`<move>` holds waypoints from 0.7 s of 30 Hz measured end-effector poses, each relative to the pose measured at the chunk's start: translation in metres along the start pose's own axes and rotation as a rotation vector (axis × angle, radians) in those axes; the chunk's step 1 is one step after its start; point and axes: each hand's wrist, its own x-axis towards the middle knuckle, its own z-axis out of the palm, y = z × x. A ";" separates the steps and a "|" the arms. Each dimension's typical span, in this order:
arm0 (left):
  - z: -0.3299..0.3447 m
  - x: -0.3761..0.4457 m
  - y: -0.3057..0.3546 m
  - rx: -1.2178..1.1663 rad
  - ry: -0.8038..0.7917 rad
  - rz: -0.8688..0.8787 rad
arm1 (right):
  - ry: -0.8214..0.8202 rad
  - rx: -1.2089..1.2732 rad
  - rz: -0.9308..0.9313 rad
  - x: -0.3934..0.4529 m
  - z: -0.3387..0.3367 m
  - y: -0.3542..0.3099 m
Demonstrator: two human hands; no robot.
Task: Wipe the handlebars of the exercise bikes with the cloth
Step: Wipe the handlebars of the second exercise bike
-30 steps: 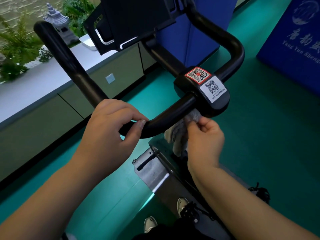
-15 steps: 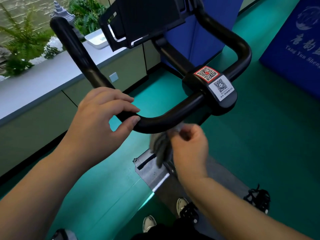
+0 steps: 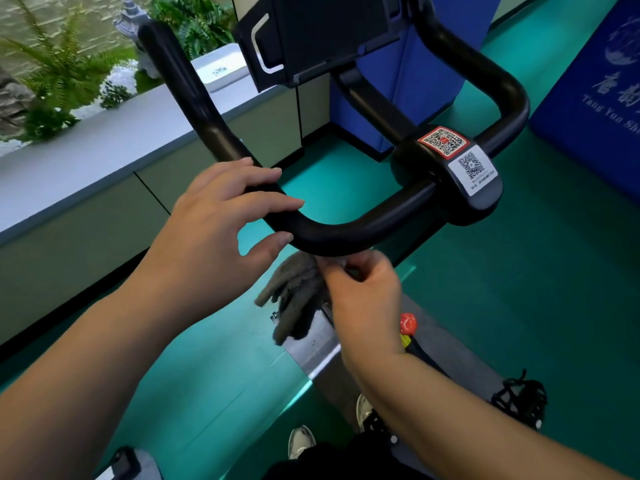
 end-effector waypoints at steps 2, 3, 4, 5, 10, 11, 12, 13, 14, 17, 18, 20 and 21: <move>-0.001 0.000 -0.003 0.003 -0.013 0.008 | 0.078 0.014 -0.027 0.007 -0.009 -0.001; -0.001 0.000 -0.004 0.007 -0.016 0.014 | 0.118 0.032 -0.043 0.011 -0.015 -0.004; -0.001 0.000 -0.005 0.013 -0.016 0.020 | 0.143 0.042 -0.058 0.014 -0.020 -0.006; 0.000 0.000 -0.005 0.021 -0.012 0.026 | 0.149 0.038 -0.067 0.015 -0.022 -0.006; -0.008 0.000 -0.015 0.005 0.008 -0.029 | 0.062 0.025 -0.060 -0.006 0.005 0.001; -0.010 -0.001 -0.017 0.001 0.003 -0.028 | 0.040 0.044 -0.050 -0.009 0.014 0.003; -0.011 0.000 -0.019 -0.001 -0.004 -0.022 | 0.024 0.053 -0.041 -0.011 0.022 0.003; -0.011 0.000 -0.020 -0.004 -0.008 -0.020 | 0.015 0.065 -0.034 -0.011 0.030 0.002; -0.011 0.000 -0.021 -0.012 -0.006 -0.023 | 0.011 0.090 -0.026 -0.010 0.038 0.001; -0.008 0.001 -0.022 -0.047 0.013 -0.033 | 0.015 0.141 0.015 -0.007 0.059 0.000; -0.008 0.001 -0.022 -0.054 0.019 -0.037 | 0.019 0.139 0.033 -0.007 0.063 0.000; -0.007 0.001 -0.023 -0.058 0.024 -0.046 | 0.021 0.141 0.047 -0.009 0.062 0.002; -0.006 0.001 -0.023 -0.057 0.026 -0.050 | 0.012 0.139 0.041 -0.011 0.057 0.003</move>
